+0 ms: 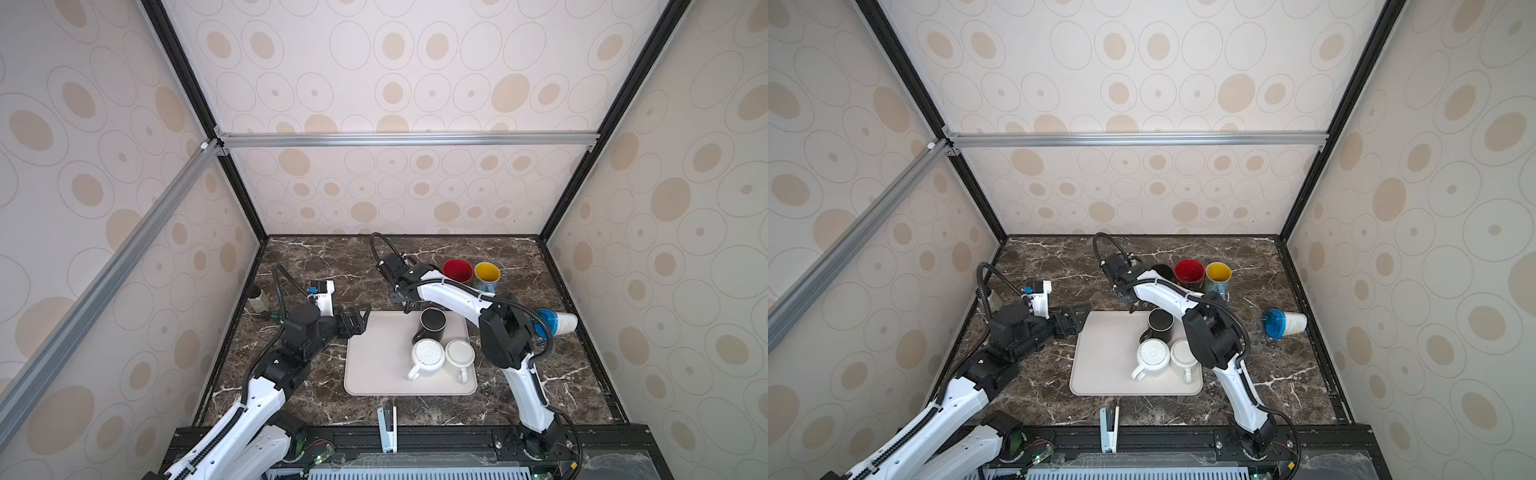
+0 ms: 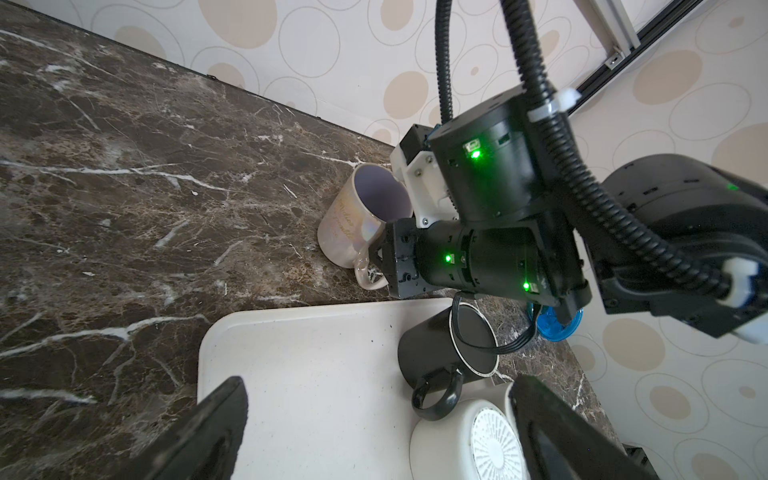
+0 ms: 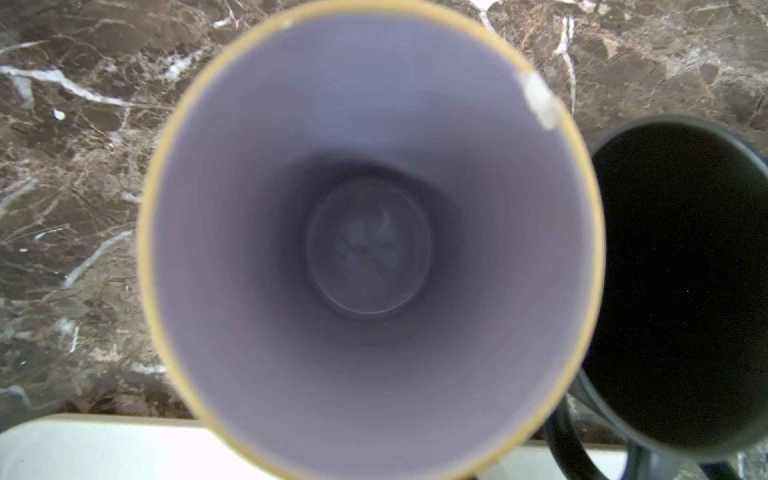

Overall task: Turn the mug right side up
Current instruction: 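Lower the upright pink mug with the right gripper beside the black mug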

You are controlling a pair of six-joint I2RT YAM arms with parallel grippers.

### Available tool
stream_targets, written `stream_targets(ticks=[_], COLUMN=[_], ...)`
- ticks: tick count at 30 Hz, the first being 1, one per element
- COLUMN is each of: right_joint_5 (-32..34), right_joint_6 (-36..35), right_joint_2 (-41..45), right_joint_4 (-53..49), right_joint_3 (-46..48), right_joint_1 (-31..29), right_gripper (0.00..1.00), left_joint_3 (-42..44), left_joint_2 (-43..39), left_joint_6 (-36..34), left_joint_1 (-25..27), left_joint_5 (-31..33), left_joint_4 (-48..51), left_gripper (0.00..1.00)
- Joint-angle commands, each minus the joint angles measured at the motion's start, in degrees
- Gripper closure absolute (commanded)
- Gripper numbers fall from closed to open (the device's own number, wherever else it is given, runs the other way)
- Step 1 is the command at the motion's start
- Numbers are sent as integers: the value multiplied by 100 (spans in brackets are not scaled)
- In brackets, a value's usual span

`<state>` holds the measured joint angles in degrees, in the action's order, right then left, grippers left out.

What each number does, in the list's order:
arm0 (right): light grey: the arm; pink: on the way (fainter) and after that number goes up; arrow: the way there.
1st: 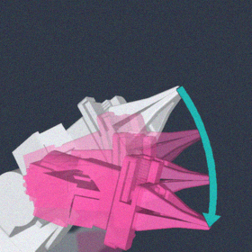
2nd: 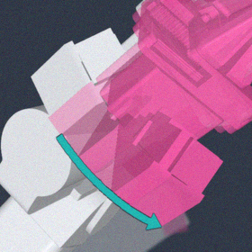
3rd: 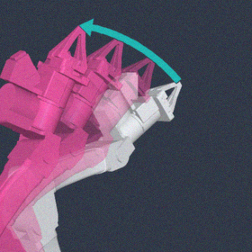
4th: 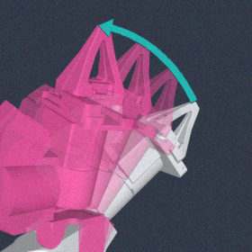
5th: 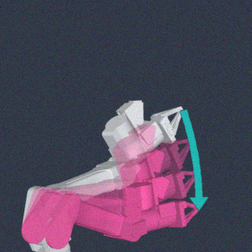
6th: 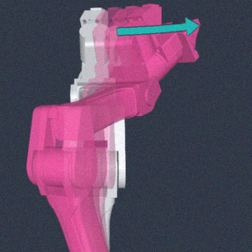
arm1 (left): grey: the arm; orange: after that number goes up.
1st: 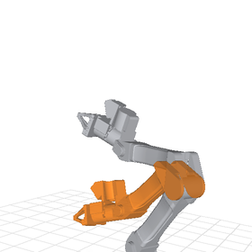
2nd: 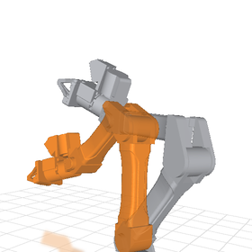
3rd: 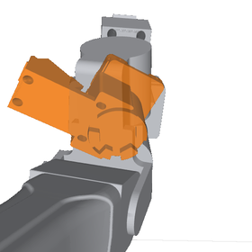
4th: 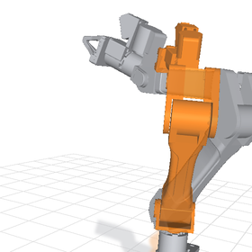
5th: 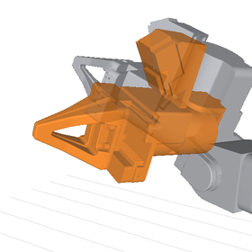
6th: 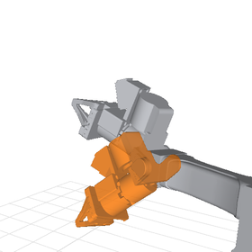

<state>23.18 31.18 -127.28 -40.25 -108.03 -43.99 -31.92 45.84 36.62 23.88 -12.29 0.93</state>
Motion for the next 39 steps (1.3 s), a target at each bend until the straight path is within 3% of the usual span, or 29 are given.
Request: stream_targets(ticks=[1, 25, 35, 39], right_joint_5=[284, 362, 158, 139], right_joint_6=[127, 32, 123, 175], right_joint_2=[291, 595, 617, 732], right_joint_4=[331, 378, 354, 204], right_joint_3=[92, 524, 548, 588], right_joint_1=[-39, -36, -37, -57], right_gripper=[100, 99, 63, 54], left_joint_3=[28, 153, 169, 183], left_joint_2=[-76, -137, -101, -128], left_joint_6=[-39, -8, -41, -59], left_joint_1=[-44, -34, -32, -32], left_joint_5=[-5, -13, 8, 4], left_joint_4=[-69, -124, -124, -120], left_gripper=[0, 0, 0, 0])
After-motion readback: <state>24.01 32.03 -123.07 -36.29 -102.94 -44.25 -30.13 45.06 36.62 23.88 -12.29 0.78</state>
